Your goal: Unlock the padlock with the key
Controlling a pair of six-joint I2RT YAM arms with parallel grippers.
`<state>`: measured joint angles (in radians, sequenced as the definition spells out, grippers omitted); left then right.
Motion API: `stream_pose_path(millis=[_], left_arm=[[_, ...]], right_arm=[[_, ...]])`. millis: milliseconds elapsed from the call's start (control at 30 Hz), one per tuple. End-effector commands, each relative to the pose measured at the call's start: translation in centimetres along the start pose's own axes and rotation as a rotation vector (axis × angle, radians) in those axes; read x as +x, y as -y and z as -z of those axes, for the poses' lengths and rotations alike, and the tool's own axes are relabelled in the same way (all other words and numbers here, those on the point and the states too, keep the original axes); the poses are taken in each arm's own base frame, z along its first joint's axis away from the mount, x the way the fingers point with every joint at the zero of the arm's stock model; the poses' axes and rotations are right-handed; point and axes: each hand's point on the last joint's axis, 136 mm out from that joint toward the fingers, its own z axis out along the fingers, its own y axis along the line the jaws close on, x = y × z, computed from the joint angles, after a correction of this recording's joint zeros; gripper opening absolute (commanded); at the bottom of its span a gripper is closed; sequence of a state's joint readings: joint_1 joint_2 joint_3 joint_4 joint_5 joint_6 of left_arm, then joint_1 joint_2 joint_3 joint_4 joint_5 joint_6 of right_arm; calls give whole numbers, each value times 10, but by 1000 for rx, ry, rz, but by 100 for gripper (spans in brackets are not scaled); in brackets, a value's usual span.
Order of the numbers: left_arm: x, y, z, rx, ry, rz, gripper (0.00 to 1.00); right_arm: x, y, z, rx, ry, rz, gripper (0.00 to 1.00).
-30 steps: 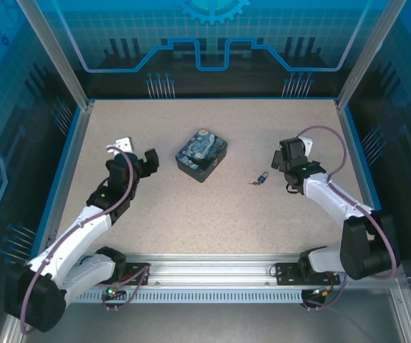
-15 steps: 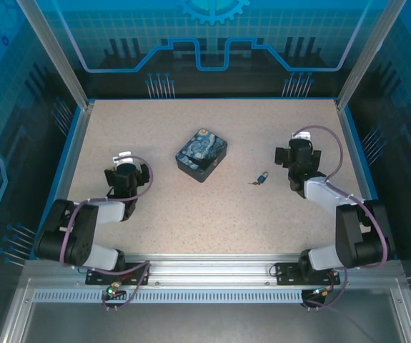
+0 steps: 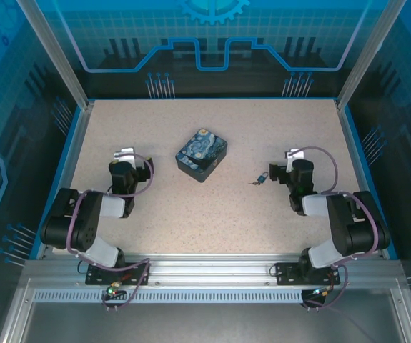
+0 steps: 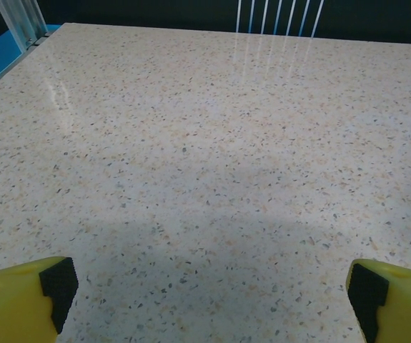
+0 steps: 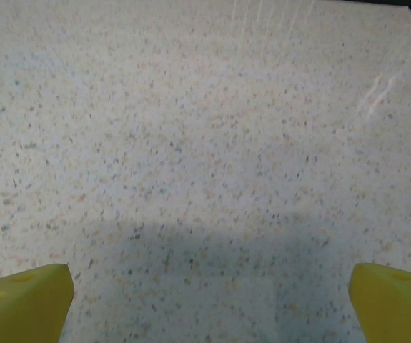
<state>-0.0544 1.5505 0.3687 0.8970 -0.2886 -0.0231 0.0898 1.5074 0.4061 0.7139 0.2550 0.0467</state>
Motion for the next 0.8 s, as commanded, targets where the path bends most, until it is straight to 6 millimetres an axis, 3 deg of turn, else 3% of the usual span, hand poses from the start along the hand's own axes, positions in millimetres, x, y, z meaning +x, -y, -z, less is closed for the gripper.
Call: stream_pose_path(millis=[0,767], left_arm=[[-11,3,-1,34,37,10,99],[-11,3,-2,34,35,11,99]], right_arm=[[-23,-3,1,-37,85,-3,100],[-23,-4,1,-50,86,-2,100]])
